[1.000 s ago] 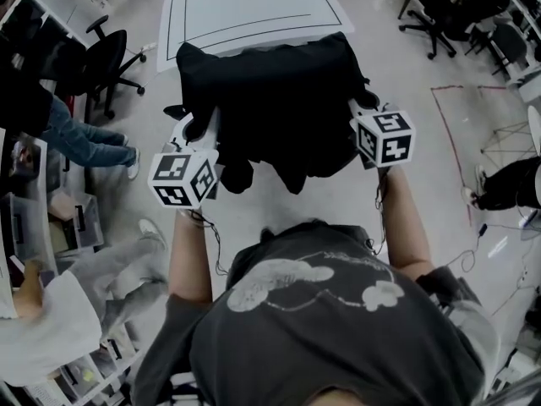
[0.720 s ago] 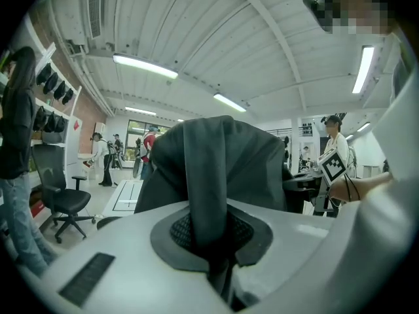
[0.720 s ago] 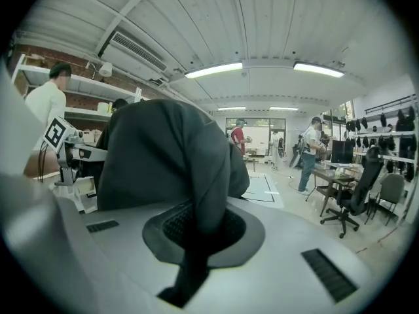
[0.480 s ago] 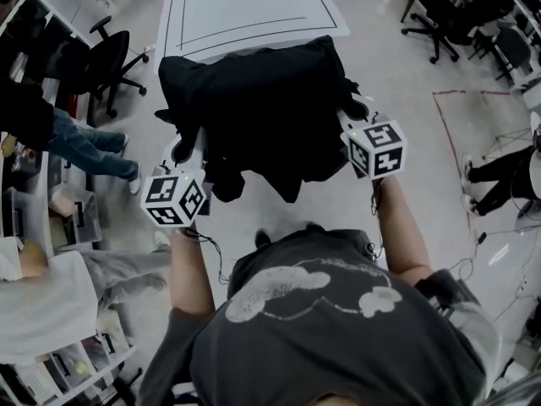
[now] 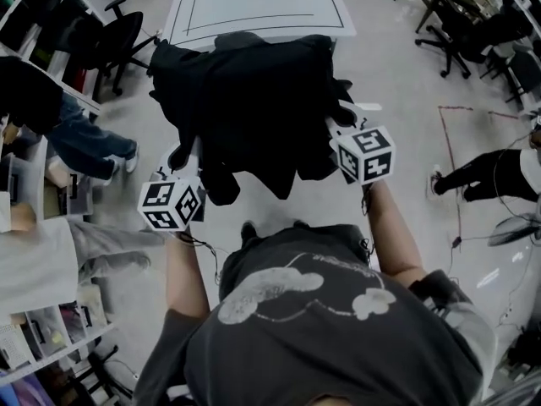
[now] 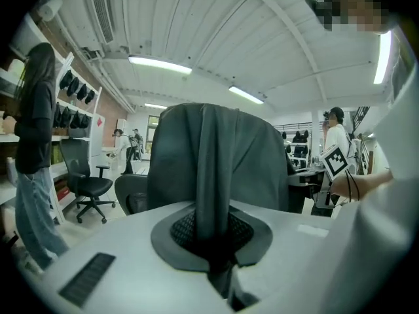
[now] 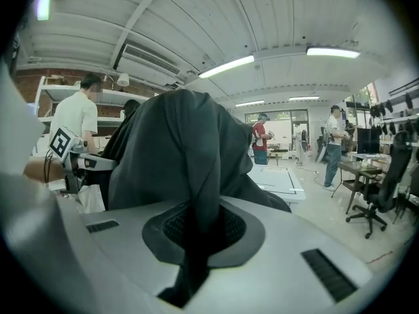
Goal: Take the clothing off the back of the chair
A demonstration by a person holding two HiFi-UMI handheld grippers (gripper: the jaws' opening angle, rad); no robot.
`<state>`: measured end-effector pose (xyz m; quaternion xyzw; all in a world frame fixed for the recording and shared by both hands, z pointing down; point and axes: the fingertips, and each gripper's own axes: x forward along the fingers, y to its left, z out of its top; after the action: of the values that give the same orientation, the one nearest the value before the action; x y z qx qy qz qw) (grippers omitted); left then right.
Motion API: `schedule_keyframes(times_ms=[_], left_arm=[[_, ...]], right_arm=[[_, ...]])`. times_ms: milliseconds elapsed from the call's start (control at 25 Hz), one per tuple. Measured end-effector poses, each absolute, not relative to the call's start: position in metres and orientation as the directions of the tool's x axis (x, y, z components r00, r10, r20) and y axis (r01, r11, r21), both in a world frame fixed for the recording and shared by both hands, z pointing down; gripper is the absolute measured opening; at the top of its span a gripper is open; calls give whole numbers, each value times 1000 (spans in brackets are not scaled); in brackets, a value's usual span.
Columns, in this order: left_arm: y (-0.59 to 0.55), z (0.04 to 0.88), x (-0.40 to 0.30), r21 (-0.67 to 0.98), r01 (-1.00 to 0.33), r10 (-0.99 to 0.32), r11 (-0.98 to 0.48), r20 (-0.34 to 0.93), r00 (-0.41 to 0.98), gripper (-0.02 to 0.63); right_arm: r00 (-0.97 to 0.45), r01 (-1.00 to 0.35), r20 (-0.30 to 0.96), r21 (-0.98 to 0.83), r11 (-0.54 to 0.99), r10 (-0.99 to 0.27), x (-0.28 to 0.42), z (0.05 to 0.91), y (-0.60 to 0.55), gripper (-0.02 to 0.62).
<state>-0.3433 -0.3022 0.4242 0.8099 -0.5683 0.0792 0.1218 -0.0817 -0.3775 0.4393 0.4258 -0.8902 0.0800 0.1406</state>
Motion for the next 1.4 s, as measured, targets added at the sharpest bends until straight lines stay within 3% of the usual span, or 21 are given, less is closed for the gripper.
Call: schedule_keyframes(times_ms=[800,1400], left_arm=[[-236,469,-303,174,-984,-937,-32,337,90,6],[-183,451,-276,167,-982,-946,-86,295,133,8]], right_arm=[[-772,-566,415,-103,818,-482,-65,510,-346,5],[-742,-602,430,-91,793,-514,-52,507,-304,5]])
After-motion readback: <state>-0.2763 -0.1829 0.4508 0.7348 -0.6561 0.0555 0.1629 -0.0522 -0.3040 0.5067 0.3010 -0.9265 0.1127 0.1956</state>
